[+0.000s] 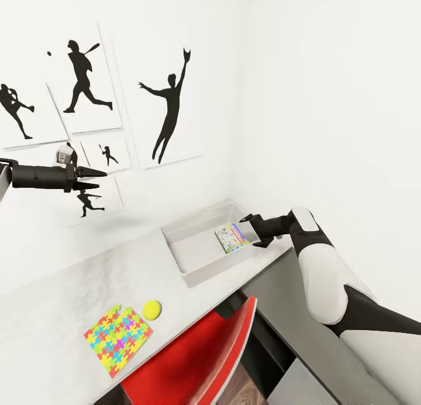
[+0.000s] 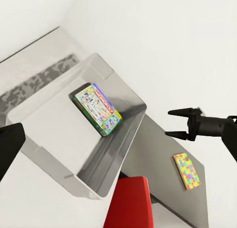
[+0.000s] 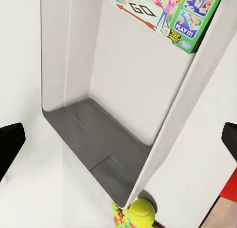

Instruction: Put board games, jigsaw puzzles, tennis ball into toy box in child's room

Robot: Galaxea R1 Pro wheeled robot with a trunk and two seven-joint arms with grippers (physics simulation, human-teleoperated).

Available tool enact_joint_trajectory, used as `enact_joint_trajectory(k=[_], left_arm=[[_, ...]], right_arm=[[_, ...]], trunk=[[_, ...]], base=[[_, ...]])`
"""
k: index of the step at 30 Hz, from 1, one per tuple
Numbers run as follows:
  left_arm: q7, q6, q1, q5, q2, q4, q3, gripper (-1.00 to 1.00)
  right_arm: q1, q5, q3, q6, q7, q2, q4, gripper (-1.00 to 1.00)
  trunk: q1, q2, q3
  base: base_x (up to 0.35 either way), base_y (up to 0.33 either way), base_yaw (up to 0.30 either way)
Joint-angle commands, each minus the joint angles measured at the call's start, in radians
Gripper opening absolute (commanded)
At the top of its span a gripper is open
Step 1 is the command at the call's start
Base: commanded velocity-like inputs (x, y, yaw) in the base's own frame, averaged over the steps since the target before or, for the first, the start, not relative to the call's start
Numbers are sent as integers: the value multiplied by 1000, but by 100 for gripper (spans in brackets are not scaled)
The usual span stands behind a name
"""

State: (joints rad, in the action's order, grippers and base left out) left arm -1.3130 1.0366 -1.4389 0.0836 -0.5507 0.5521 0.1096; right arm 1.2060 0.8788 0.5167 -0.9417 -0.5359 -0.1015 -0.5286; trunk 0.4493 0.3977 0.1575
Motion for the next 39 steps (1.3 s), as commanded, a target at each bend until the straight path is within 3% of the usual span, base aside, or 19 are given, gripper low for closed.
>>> enact_joint_trajectory(k=[1,17,26,39], left_arm=[[0,10,-1,8,-2,0,7,100],[0,10,-1,8,-2,0,10,100],[0,10,-1,8,-2,0,46,100],[0,10,-1,8,-2,0,52,100]], right_arm=[[1,8,5,-2,-10,-1,-1,100],[1,8,5,0,-7,-1,-1,100],[1,8,5,0,-7,-3,-2,100],[1,8,5,0,-7,-5,-2,100]], trunk=[[1,2,2],[1,2,-19],[1,2,-33],[1,2,-53]], base=[[-2,0,-7],[0,0,-65],[0,0,-76],[0,0,-27]])
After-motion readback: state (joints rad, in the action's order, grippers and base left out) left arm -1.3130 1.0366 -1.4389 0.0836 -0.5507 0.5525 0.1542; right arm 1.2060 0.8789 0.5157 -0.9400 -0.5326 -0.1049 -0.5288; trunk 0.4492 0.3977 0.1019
